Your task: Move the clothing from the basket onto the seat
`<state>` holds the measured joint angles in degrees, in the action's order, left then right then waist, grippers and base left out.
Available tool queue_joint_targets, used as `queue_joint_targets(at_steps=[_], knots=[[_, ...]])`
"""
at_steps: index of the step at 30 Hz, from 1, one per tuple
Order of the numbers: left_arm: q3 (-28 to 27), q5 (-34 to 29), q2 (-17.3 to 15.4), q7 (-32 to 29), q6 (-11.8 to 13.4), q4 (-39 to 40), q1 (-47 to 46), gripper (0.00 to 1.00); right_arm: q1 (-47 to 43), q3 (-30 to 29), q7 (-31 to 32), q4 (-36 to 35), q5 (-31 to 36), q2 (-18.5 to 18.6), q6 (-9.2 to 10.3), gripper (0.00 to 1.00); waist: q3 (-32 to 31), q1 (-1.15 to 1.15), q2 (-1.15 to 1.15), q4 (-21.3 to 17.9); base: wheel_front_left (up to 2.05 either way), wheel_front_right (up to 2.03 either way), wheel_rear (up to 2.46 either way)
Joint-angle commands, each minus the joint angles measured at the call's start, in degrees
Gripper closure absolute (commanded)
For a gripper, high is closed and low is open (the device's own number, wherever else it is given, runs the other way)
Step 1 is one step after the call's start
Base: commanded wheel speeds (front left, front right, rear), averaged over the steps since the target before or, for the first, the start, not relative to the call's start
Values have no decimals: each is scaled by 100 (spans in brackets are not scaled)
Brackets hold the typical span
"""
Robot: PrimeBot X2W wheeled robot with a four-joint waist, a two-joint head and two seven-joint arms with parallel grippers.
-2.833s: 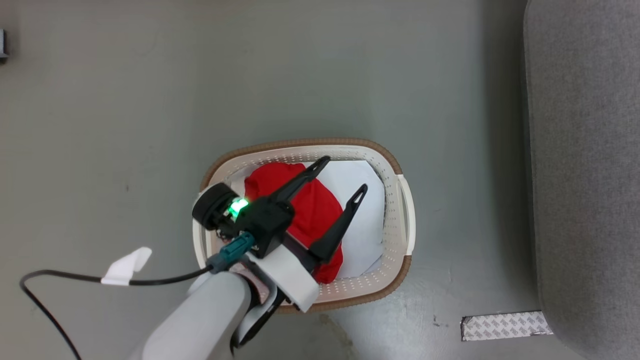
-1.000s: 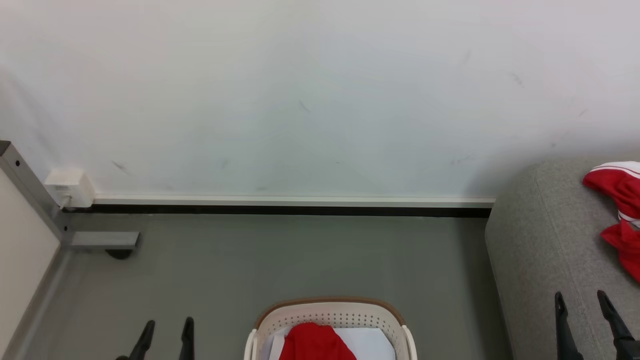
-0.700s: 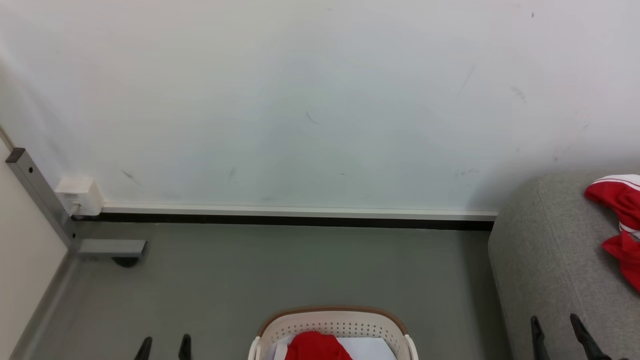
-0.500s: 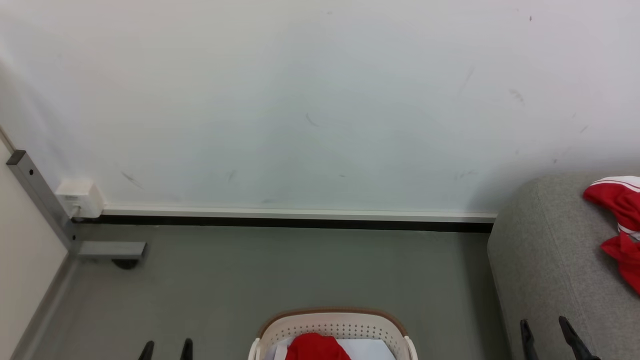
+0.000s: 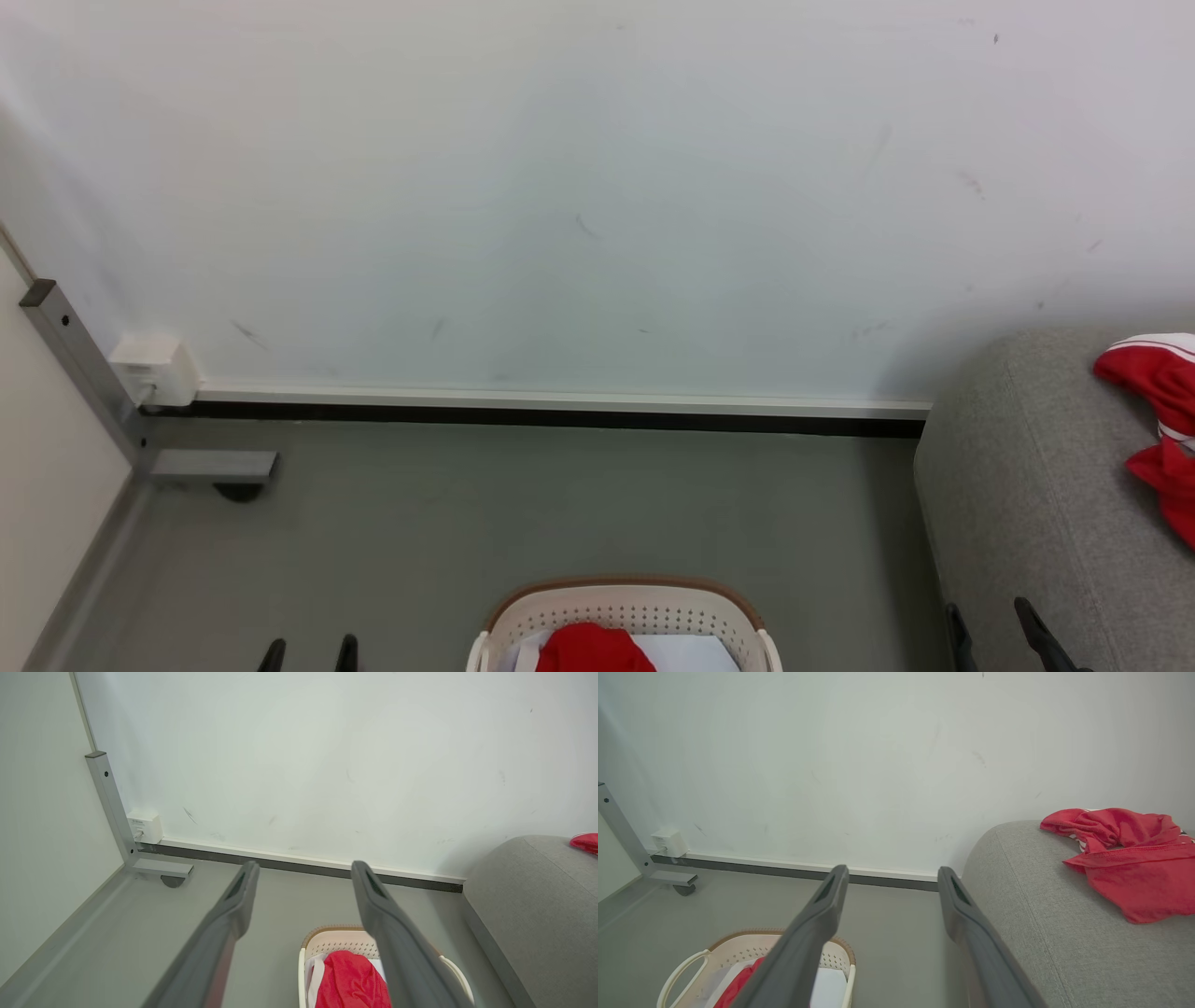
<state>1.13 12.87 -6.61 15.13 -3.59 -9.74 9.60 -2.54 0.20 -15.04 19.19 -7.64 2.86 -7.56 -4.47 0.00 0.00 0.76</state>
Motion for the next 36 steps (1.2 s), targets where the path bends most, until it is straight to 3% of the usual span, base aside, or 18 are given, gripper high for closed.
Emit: queue_joint_targets(at_steps=[1, 16, 24, 28, 36], knots=[[-39, -72, -7, 3, -30, -23, -2, 0, -14, 22, -20, 27, -78, 9, 15, 0, 5, 0, 0, -6, 0, 0, 0], [-197, -254, 160, 3, -197, -83, -108, 0, 86, 61, -20, 29, -57, 9, 15, 0, 148, 0, 0, -204, 0, 0, 0], [92, -320, 212, 3, -294, -304, -585, 0, 290, -5, -19, -94, 96, 8, 15, 0, 427, 0, 0, -535, 0, 0, 0], [354, -369, 222, -108, -327, -585, -1049, 0, 524, -63, -19, -232, 164, 7, 15, 0, 764, 0, 0, -783, 0, 0, 0], [837, -424, 258, -976, -344, -1211, -2291, 0, 1159, -147, -11, -718, 183, 8, 15, 0, 1773, 0, 0, -1216, 0, 0, 0]])
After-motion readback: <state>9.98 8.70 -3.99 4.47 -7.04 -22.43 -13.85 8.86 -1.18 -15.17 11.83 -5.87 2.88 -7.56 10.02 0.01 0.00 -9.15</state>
